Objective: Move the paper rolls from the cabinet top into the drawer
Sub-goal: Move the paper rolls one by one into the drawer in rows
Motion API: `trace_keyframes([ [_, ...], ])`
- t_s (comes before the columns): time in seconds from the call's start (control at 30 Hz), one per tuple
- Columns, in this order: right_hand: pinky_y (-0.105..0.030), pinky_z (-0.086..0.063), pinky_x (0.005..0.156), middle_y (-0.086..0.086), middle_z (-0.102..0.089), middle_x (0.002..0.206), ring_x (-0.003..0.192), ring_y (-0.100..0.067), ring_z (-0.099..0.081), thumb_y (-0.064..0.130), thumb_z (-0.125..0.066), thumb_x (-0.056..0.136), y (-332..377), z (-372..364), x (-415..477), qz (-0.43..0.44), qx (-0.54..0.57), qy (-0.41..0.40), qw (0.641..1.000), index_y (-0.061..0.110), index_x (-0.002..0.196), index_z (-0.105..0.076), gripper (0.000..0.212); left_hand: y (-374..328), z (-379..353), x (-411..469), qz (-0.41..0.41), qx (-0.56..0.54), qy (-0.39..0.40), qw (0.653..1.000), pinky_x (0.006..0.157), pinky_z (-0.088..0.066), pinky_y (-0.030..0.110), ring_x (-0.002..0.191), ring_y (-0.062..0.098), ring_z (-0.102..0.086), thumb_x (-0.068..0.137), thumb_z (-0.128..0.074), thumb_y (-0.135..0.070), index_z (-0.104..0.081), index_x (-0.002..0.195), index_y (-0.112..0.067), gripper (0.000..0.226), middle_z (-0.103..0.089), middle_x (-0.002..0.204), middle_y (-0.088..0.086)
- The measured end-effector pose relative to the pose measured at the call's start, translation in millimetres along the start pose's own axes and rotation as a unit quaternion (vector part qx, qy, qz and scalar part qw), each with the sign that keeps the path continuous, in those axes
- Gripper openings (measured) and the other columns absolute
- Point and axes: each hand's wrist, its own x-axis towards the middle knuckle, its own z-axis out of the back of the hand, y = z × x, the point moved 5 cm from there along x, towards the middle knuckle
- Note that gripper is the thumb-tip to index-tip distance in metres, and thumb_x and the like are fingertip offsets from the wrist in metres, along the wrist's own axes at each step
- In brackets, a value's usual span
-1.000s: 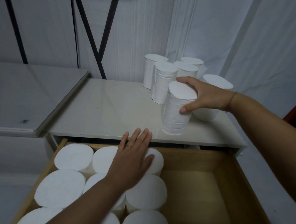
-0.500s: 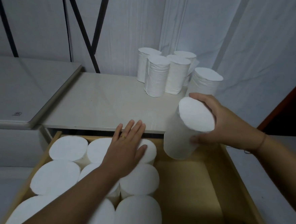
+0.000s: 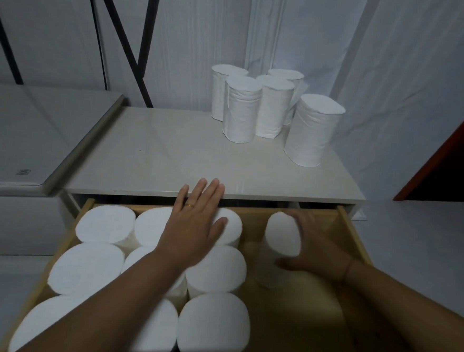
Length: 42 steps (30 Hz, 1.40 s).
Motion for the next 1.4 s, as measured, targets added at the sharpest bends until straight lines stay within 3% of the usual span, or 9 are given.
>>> trace_keyframes([
  [0.13,-0.028,-0.042,0.094,0.002,-0.03,0.135,0.116,-0.01,-0.034,0.053,-0.084,0.049,-2.1,-10.9,-1.3,-0.021,-0.033,-0.021,0.999,0.032,0.134,-0.024,0.106,-0.9,0.6,-1.1,0.007,0.008,0.008,1.0,0.118,0.009,0.039,0.145,0.013,0.012,0.091,-0.002,-0.057,0.001,0.149,-0.026,0.067,0.002,0.159,-0.006],
  [0.27,-0.043,-0.039,0.105,0.003,-0.02,0.147,0.13,-0.02,-0.029,0.064,-0.077,0.048,-4.2,-6.6,5.0,-0.021,-0.107,0.093,0.99,0.037,0.143,-0.001,0.125,-8.7,2.9,-3.9,-0.05,-0.001,0.014,0.999,0.119,0.004,0.04,0.145,0.012,0.011,0.095,-0.009,-0.054,-0.005,0.15,-0.025,0.062,-0.001,0.158,-0.005],
  [0.37,-0.04,-0.039,0.106,0.005,-0.023,0.145,0.13,-0.019,-0.031,0.052,-0.081,0.052,-4.3,2.1,14.4,0.031,-0.194,0.196,0.961,0.041,0.143,0.002,0.124,-22.8,1.1,-8.4,-0.149,-0.008,0.04,0.988,0.119,0.001,0.038,0.145,0.009,0.007,0.098,-0.016,-0.05,-0.017,0.148,-0.025,0.056,-0.005,0.157,-0.008],
  [0.43,-0.034,-0.038,0.103,0.003,-0.026,0.142,0.126,-0.017,-0.035,0.045,-0.083,0.056,-3.0,2.6,19.7,0.044,-0.223,0.213,0.95,0.042,0.143,-0.002,0.119,-25.6,-2.7,-9.9,-0.164,-0.026,0.062,0.984,0.118,0.004,0.034,0.144,0.007,0.01,0.098,-0.017,-0.05,-0.017,0.148,-0.027,0.055,-0.002,0.157,-0.01],
  [0.67,-0.03,-0.05,0.079,0.001,-0.039,0.133,0.106,-0.021,-0.052,0.069,-0.072,0.052,6.9,-6.1,14.5,-0.005,-0.224,0.089,0.971,0.044,0.133,-0.014,0.103,-19.9,-13.1,-8.7,-0.127,-0.031,0.101,0.986,0.11,0.018,0.022,0.141,0.003,0.014,0.096,-0.014,-0.054,-0.002,0.149,-0.029,0.06,0.002,0.157,-0.012],
  [0.87,-0.035,-0.051,0.083,-0.005,-0.04,0.133,0.109,-0.024,-0.052,0.069,-0.068,0.059,14.7,-23.8,11.5,-0.077,-0.174,-0.011,0.982,0.029,0.138,-0.023,0.1,-19.9,-14.6,-9.2,-0.126,-0.02,0.106,0.986,0.113,0.015,0.024,0.141,0.003,0.015,0.096,-0.013,-0.054,-0.001,0.149,-0.029,0.06,0.004,0.157,-0.012],
  [1.03,-0.034,-0.051,0.086,-0.005,-0.045,0.129,0.109,-0.022,-0.05,0.052,-0.078,0.062,18.4,-25.6,12.8,-0.061,-0.103,-0.031,0.992,0.023,0.135,-0.034,0.09,-20.2,-15.4,-9.6,-0.12,-0.026,0.108,0.986,0.112,0.016,0.022,0.14,0.002,0.017,0.095,-0.01,-0.055,0.0,0.149,-0.029,0.062,0.004,0.157,-0.011],
  [1.2,-0.021,-0.043,0.083,-0.003,-0.047,0.128,0.111,-0.018,-0.049,0.05,-0.08,0.06,17.5,-24.3,9.5,-0.048,-0.087,-0.068,0.993,0.024,0.132,-0.038,0.087,-25.4,-12.6,-12.3,-0.143,-0.045,0.108,0.983,0.116,0.01,0.026,0.143,0.006,0.012,0.097,-0.015,-0.05,-0.005,0.15,-0.028,0.058,0.001,0.157,-0.01],
  [1.4,-0.031,-0.048,0.089,-0.003,-0.043,0.133,0.115,-0.02,-0.048,0.052,-0.08,0.059,23.3,-17.6,13.2,-0.059,-0.125,-0.026,0.99,0.021,0.136,-0.032,0.096,-31.4,-9.7,-16.2,-0.157,-0.06,0.123,0.978,0.119,0.003,0.033,0.144,0.007,0.01,0.099,-0.022,-0.046,-0.008,0.149,-0.03,0.055,-0.001,0.157,-0.01],
])
